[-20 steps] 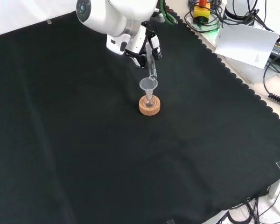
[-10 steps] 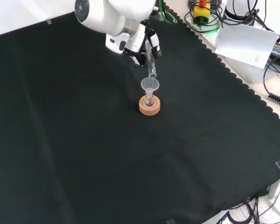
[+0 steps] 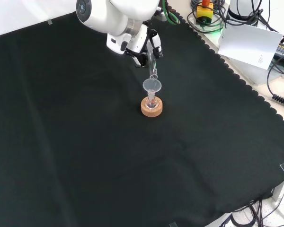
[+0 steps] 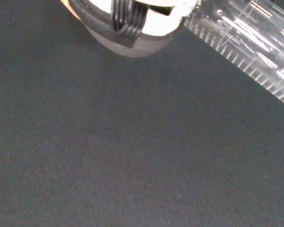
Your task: Pour the water from the graduated cylinder into the round-bottom flask.
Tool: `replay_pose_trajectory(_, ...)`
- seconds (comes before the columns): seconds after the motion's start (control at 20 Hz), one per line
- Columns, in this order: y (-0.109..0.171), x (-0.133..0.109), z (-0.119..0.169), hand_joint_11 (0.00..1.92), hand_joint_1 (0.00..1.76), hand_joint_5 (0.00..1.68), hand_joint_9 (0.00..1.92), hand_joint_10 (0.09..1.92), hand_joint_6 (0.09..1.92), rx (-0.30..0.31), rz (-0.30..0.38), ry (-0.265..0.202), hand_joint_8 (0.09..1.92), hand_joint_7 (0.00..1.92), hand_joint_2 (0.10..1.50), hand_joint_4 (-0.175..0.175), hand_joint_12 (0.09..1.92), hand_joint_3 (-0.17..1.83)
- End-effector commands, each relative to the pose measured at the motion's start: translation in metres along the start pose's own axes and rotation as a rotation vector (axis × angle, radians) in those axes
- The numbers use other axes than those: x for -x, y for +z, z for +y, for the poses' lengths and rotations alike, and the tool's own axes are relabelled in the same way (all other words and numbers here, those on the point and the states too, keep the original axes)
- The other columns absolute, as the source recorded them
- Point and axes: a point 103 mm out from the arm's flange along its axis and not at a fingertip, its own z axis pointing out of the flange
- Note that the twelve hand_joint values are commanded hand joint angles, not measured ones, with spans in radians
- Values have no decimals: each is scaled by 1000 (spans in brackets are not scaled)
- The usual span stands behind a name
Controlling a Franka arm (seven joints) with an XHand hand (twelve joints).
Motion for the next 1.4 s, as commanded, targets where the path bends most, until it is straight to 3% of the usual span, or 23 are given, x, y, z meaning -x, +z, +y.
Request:
replay_pose_trajectory(0.05,-2,1,-1,1394,1209,1249,1889,87,591,-15,-7,-1,304,1720,1084,-175,578,-175)
replay_pose_trajectory(0.35,-2,2,0,1395,1209,1249,1888,87,592,-41,-3,44,308,1718,1084,-175,576,-175)
replay_pose_trajectory(0.65,-4,-2,2,1396,1208,1248,1887,87,593,-54,-3,56,312,1716,1084,-175,574,-175)
replay_pose_trajectory(0.8,-2,7,-1,1396,1208,1248,1887,87,593,-46,11,42,314,1716,1084,-175,574,-175)
replay_pose_trajectory(1.4,-7,3,-5,1400,1208,1247,1886,88,594,-35,-6,34,322,1713,1085,-175,572,-175)
